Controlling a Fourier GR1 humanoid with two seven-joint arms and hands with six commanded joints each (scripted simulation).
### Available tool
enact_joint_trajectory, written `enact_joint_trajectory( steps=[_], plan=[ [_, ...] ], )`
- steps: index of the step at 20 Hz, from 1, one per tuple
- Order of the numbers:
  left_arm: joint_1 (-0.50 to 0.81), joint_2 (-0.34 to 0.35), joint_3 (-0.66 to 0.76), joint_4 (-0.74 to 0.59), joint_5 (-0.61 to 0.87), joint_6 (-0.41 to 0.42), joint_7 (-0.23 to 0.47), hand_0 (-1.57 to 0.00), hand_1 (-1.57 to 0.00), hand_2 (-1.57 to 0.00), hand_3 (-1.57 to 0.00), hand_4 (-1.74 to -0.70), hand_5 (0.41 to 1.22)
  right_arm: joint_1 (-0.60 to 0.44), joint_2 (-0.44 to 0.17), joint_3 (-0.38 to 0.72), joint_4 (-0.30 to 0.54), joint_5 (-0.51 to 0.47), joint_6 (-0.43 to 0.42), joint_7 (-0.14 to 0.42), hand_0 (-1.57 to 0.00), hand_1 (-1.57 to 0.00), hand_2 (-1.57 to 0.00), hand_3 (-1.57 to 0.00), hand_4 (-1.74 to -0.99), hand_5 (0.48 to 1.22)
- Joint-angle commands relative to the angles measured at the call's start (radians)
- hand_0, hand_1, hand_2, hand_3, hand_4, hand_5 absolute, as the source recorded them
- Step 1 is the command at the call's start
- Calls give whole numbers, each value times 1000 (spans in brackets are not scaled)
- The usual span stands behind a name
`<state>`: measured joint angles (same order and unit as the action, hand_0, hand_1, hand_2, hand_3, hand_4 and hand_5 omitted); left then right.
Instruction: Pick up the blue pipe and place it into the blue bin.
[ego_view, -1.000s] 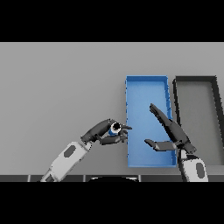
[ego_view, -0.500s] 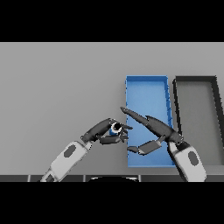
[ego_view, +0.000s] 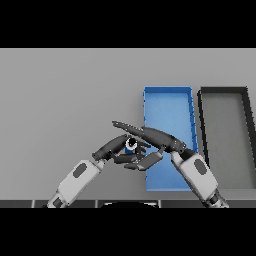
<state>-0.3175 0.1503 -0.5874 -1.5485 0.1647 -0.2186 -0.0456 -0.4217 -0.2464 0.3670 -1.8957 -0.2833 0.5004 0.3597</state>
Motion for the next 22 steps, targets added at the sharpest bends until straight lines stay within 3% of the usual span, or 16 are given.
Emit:
enact_joint_trajectory(
  steps=[1,4,5,6,8,9,10,11,13,16,18,20,22],
  plan=[
    [-2,-4,-6,8,-9,2,9,-1571,-1571,-1571,-1509,-1731,1221,-11,3,0,6,-6,10,-12,1,1,-9,1,-1223,512],
    [-6,-4,2,8,12,-17,5,-1571,-1571,-1571,-1474,-1720,1221,-66,35,9,72,-1,29,-6,-14,-36,-68,-11,-1241,516],
    [-6,-7,2,0,19,-22,7,-1571,-1567,-1571,-1395,-1717,1221,-83,42,11,89,-1,37,-3,-54,-83,-115,-43,-1268,519],
    [-1,9,-2,-11,-10,-22,-38,-1496,-1393,-1367,-1150,-1630,1221,-90,43,14,98,-6,50,-2,-138,-166,-193,-106,-1308,523],
    [-32,36,-23,-2,-96,8,42,-993,-895,-875,-736,-1587,1221,-110,51,20,104,-14,62,12,-478,-500,-500,-375,-1390,538],
    [-37,31,-20,-8,-110,23,35,-879,-828,-796,-667,-1611,1221,-116,55,29,102,-19,69,18,-697,-714,-714,-562,-1453,551],
    [-32,24,-24,-15,-112,28,21,-895,-867,-845,-656,-1637,1221,-120,55,28,109,-44,79,27,-872,-886,-886,-701,-1503,573],
    [-11,22,-20,-27,-97,30,1,-1030,-1008,-990,-623,-1658,1192,-117,76,41,113,-63,70,42,-1012,-1023,-1023,-828,-1541,604],
    [16,0,-8,-37,-43,21,0,-1225,-1211,-1199,-525,-1688,1203,-104,88,40,110,-81,50,31,-1213,-1220,-1220,-1096,-1492,706],
    [24,-3,5,-44,-20,4,8,-1394,-1386,-1381,-550,-1714,1212,-92,92,39,103,-41,36,-28,-1388,-1391,-1391,-1328,-1458,957],
    [19,5,5,-34,-32,1,-7,-1458,-1453,-1449,-591,-1724,1215,-85,92,44,98,2,50,-62,-1454,-1456,-1456,-1415,-1459,1052],
    [8,13,1,-21,-38,-1,-26,-1498,-1453,-1493,-527,-1730,1217,-85,106,42,100,33,52,-67,-1496,-1497,-1497,-1471,-1469,1113],
    [-5,7,-14,-7,-54,5,-26,-1499,-1356,-1521,-505,-1734,1219,-66,118,42,99,7,62,-54,-1523,-1524,-1524,-1507,-1473,1152]
  ],
)
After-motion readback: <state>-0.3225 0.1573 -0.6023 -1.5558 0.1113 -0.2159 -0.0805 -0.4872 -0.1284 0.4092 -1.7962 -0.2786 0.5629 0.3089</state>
